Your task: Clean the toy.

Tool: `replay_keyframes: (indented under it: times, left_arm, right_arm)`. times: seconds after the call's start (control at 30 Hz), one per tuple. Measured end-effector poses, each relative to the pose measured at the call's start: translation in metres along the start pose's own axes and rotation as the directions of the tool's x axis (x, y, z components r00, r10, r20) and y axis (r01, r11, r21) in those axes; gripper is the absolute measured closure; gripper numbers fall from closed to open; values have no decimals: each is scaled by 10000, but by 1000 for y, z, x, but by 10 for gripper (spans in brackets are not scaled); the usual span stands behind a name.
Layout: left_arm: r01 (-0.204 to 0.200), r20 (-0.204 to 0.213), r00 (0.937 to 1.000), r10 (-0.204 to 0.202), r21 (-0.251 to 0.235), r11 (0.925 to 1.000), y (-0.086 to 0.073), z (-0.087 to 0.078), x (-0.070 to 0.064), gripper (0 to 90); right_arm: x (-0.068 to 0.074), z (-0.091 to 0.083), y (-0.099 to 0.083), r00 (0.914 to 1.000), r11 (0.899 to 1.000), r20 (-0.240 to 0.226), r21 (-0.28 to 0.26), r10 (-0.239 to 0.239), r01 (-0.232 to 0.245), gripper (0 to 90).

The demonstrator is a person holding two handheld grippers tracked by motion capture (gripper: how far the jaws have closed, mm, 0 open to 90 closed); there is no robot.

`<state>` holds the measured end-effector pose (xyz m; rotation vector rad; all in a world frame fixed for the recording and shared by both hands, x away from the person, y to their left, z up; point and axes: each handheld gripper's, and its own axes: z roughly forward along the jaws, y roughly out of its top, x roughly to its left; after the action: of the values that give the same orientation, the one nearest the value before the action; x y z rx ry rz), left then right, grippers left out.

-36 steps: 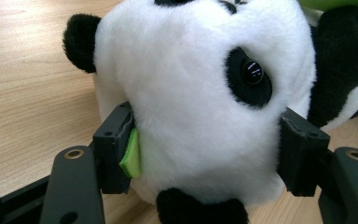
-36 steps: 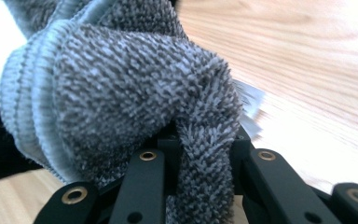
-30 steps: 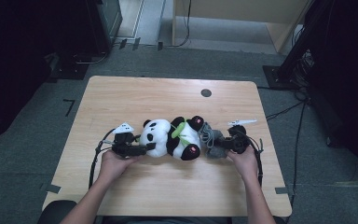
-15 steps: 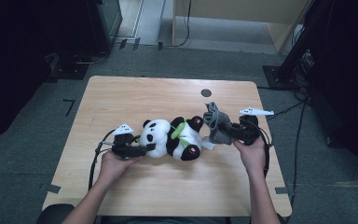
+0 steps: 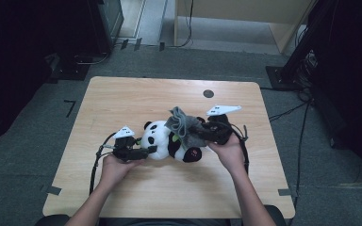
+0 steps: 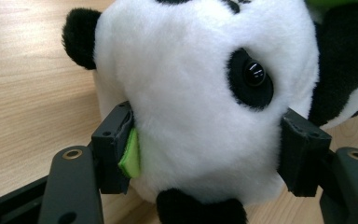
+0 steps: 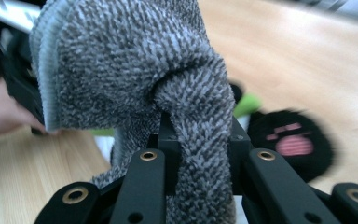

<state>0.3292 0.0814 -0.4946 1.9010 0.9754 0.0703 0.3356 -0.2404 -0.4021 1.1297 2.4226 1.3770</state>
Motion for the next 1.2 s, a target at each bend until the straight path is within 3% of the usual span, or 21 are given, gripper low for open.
replay_keyframes:
  times: [0.07, 0.2, 0.27, 0.53, 0.7, 0.8, 0.87, 0.97, 1.07, 1.2]
  left_arm:
    - [-91, -75, 9999, 92, 79, 9999, 0, 0, 0, 321]
    - [-5, -69, 10000, 5, 54, 10000, 0, 0, -1, 321]
    - [-71, -68, 10000, 71, 98, 9999, 0, 0, -1, 321]
    - [-44, -45, 10000, 46, 364, 9993, 3, 0, 0, 320]
    - [66, 36, 10000, -67, 419, 9991, 5, 0, 1, 319]
    - [65, 93, 9999, -69, 422, 9991, 5, 1, 2, 315]
    - [139, 129, 9998, -144, 439, 9989, 6, 1, 2, 314]
    - [336, 219, 9992, -344, 370, 9987, 7, 1, 5, 311]
    - [402, 278, 9988, -410, 290, 9988, 7, 2, 6, 307]
    - [339, 254, 9991, -347, 321, 9989, 7, 2, 6, 307]
  right_arm:
    - [1, 13, -5, 10000, 9992, -67, 403, -41, 44, 757]
    - [-4, 16, -13, 9999, 9999, -94, 97, 114, -113, 748]
    - [-6, 17, -19, 10000, 9999, 16, -104, -40, 40, 749]
    - [-15, 11, -30, 9980, 9979, -17, -130, 636, -636, 747]
    - [-27, 2, -41, 9925, 9925, 24, -85, 1222, -1222, 749]
    - [-35, -1, -50, 9864, 9867, -241, -57, 1623, -1625, 745]
    - [-40, -4, -55, 9857, 9856, -82, 160, 1684, -1683, 745]
    - [-47, -5, -62, 9858, 9846, 572, 661, 1582, -1618, 746]
    - [-56, -2, -71, 9785, 9742, 985, 1186, 1810, -1921, 747]
    - [-67, 2, -82, 9681, 9570, 1127, 1630, 2236, -2400, 747]
